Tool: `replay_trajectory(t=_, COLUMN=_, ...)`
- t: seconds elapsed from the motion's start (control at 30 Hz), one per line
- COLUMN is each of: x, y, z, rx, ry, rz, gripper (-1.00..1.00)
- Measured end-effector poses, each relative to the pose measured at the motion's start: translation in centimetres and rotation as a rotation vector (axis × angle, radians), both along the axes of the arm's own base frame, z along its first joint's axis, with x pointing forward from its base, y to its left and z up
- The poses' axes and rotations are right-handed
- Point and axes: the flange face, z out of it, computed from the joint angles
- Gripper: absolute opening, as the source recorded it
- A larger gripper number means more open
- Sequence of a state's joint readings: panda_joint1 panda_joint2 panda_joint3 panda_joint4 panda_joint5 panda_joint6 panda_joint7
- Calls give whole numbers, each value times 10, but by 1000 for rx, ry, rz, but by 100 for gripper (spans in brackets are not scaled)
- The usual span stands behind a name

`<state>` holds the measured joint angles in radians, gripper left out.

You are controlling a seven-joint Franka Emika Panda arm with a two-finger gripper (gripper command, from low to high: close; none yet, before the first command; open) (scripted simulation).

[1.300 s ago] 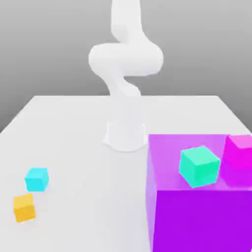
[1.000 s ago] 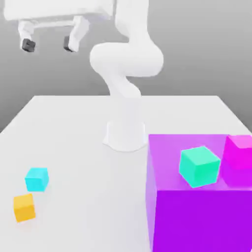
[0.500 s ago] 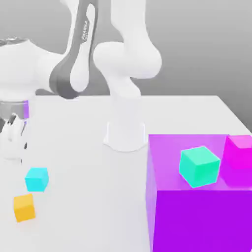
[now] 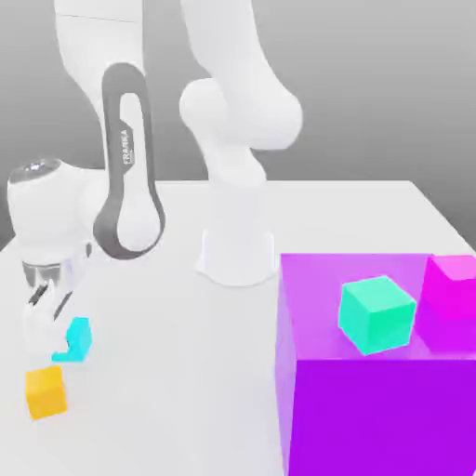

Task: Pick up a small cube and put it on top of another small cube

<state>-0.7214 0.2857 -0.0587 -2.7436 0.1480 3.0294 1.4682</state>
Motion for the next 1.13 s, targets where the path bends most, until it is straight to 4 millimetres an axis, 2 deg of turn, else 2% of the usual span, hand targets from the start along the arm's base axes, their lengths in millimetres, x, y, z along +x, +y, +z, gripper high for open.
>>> replay_trajectory(t=0.2, x=0, y=0, z=51, rx=1, ry=-1, rz=0, gripper=-100)
replay_trajectory(t=0.23, x=11, y=5, z=61, rx=0, ry=-2, rz=12, gripper=-100)
replay_trajectory(t=0.37, x=97, y=57, z=108, rx=-3, ry=-12, rz=97, gripper=-100)
replay_trajectory(t=0.4, x=118, y=75, z=121, rx=-3, ry=-15, rz=113, gripper=-100)
replay_trajectory(t=0.5, x=174, y=148, z=163, rx=0, ry=-22, rz=180, gripper=-100)
replay_trajectory(t=0.57, x=200, y=200, z=192, rx=3, ry=-25, rz=213, gripper=-100)
replay_trajectory(t=0.63, x=217, y=255, z=221, rx=6, ry=-25, rz=244, gripper=-100)
replay_trajectory(t=0.77, x=222, y=356, z=269, rx=9, ry=-21, rz=303, gripper=-100)
replay_trajectory(t=0.9, x=199, y=455, z=305, rx=6, ry=-11, rz=375, gripper=-100)
replay_trajectory(t=0.97, x=185, y=500, z=296, rx=2, ry=-4, rz=408, gripper=-100)
replay_trajectory(t=1.0, x=181, y=510, z=284, rx=1, ry=-2, rz=416, gripper=-100)
replay_trajectory(t=1.03, x=179, y=516, z=275, rx=1, ry=-1, rz=421, gripper=100)
replay_trajectory(t=1.13, x=179, y=516, z=275, rx=1, ry=-1, rz=421, gripper=100)
